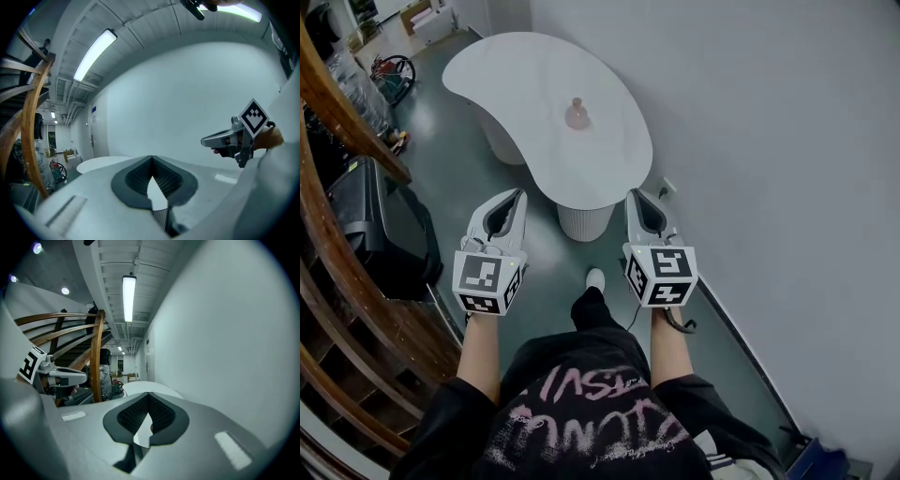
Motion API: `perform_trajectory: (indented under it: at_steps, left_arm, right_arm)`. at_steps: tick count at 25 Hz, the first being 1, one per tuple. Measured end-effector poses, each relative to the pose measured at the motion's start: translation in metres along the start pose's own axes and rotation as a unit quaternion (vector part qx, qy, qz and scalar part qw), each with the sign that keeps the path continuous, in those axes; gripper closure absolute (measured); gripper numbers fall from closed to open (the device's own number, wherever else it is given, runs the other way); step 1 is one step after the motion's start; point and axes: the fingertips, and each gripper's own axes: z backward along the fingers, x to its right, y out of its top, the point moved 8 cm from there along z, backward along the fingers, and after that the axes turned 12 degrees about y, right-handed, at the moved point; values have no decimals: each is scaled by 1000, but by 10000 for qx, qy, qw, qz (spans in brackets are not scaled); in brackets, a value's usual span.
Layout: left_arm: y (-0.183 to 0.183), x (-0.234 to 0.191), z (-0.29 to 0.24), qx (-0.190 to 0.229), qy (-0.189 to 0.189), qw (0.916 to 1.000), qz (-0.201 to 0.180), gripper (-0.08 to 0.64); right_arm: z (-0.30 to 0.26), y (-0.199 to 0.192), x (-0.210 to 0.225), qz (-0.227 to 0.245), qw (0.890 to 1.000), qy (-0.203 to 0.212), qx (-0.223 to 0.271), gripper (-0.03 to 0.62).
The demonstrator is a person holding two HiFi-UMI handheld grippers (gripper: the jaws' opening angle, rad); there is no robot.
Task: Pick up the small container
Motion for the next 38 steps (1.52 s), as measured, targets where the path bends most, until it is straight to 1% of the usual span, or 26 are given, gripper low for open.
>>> perform_trajectory:
  at_steps: [10,31,38]
  left_arm:
    - [-8,-9,-23,-168,85,9998,32,560]
    - [-33,-20,-96,-526,95,9985,129,560]
    - [-28,-23,-122,-601,132,9980,144,560]
  right_arm:
    - [-24,-1,12,-54,9998,168,20,580]
    - [-87,-9,58,-174,9994,246,-191,580]
    - [-108,-1,76,-188,9991,291,-225,580]
